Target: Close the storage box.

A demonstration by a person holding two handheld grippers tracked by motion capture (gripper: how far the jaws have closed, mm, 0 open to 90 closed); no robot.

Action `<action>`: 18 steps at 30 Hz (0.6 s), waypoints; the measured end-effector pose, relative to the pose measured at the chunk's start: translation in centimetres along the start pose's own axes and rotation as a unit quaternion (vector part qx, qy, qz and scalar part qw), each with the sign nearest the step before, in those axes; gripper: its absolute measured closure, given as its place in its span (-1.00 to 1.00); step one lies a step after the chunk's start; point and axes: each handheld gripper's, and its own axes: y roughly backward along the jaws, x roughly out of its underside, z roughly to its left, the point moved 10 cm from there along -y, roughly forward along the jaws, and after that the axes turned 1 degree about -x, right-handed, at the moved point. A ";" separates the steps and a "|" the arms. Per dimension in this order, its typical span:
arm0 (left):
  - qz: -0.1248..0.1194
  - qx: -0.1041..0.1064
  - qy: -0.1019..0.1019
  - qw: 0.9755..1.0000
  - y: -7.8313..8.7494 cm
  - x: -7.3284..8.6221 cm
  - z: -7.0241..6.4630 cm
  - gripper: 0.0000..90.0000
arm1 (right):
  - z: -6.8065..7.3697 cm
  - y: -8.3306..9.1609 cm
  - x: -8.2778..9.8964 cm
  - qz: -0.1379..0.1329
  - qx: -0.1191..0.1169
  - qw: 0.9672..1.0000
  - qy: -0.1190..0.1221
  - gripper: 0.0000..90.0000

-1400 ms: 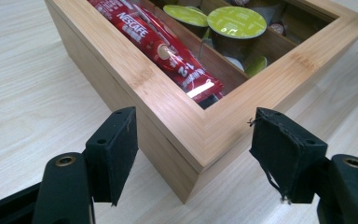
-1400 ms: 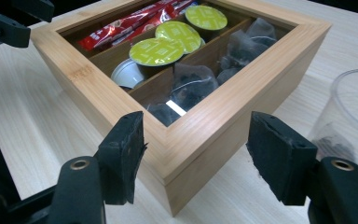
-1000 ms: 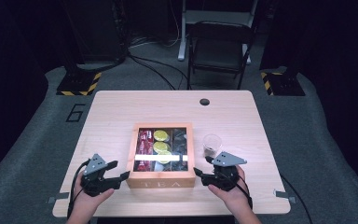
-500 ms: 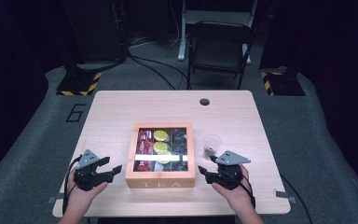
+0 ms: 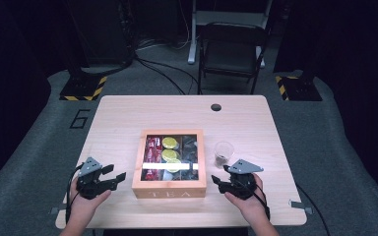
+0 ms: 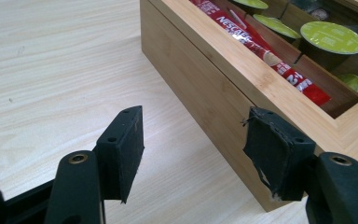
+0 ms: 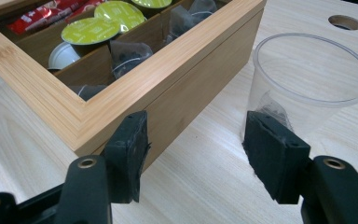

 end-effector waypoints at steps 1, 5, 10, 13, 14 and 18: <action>0.002 -0.001 -0.004 1.000 0.0 0.1 0.1 -0.18 | -0.1 -0.1 0.0 -0.001 0.000 1.000 0.005 -0.10; 0.007 -0.008 -0.005 1.000 -0.3 0.2 0.5 -0.17 | 0.2 -0.2 0.4 0.005 -0.015 1.000 -0.003 0.02; 0.014 -0.014 -0.003 1.000 -0.9 0.4 0.9 -0.15 | 0.1 -0.5 0.7 0.008 -0.018 1.000 0.006 0.06; 0.023 -0.015 0.001 1.000 -1.2 0.6 1.0 -0.13 | 0.2 -0.5 0.9 0.013 -0.018 1.000 0.002 0.08; 0.023 -0.018 0.001 1.000 -1.3 0.5 1.0 -0.12 | 0.2 -0.5 1.0 0.015 -0.017 1.000 0.000 0.08; 0.025 -0.017 0.000 1.000 -1.5 0.3 0.9 -0.09 | 0.1 -0.3 1.4 0.020 -0.012 1.000 0.006 0.08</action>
